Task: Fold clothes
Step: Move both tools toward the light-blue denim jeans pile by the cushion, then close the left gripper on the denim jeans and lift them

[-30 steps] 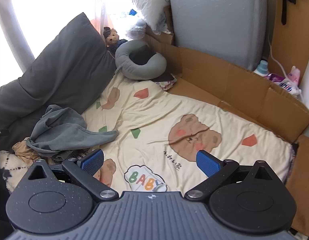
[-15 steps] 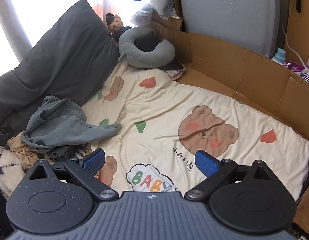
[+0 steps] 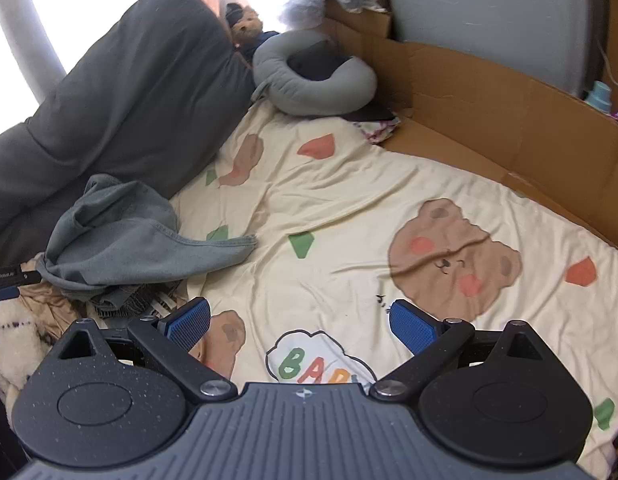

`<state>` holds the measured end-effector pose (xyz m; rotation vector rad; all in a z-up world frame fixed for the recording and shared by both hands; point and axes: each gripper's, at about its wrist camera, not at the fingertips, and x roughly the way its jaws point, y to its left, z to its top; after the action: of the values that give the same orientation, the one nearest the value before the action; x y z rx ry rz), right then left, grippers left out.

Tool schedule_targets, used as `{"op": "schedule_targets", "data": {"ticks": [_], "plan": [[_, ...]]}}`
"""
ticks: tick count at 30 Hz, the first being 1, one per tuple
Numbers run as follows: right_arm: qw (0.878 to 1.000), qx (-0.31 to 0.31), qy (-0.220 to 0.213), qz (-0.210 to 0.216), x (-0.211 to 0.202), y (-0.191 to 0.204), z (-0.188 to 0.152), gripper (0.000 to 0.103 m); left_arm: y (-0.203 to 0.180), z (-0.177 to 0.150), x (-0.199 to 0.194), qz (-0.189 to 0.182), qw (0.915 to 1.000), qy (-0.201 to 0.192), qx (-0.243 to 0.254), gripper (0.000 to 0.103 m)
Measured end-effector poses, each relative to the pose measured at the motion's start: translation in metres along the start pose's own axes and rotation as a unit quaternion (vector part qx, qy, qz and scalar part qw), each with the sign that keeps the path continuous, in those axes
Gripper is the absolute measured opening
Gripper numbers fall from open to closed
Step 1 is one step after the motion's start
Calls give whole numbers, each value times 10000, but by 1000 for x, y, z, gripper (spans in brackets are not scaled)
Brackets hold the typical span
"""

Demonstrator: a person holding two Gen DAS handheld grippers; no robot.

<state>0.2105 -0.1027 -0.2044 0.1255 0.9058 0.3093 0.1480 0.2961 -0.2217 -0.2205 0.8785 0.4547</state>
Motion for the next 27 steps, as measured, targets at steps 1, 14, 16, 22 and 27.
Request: {"op": "schedule_targets", "data": {"ticks": [1,14,16,22,27], "plan": [[10000,4,18,49,5,2,-1,98,1,0,4,1,10000,8,-6,72],[9987,-239,215,402,67,36,-14,98,17,-6,52,173,9997,-34,-175,72],[9982,-307,258,441,77,42,-16,98,21,-5,60,176,9994,-13,-304,73],[9962,-542,326,604,106,63,-14,98,27,-5,77,243,9991,-10,-356,73],[9942,-703,327,739,124,80,-8,98,37,-2,87,194,9976,-92,-658,73]]}}
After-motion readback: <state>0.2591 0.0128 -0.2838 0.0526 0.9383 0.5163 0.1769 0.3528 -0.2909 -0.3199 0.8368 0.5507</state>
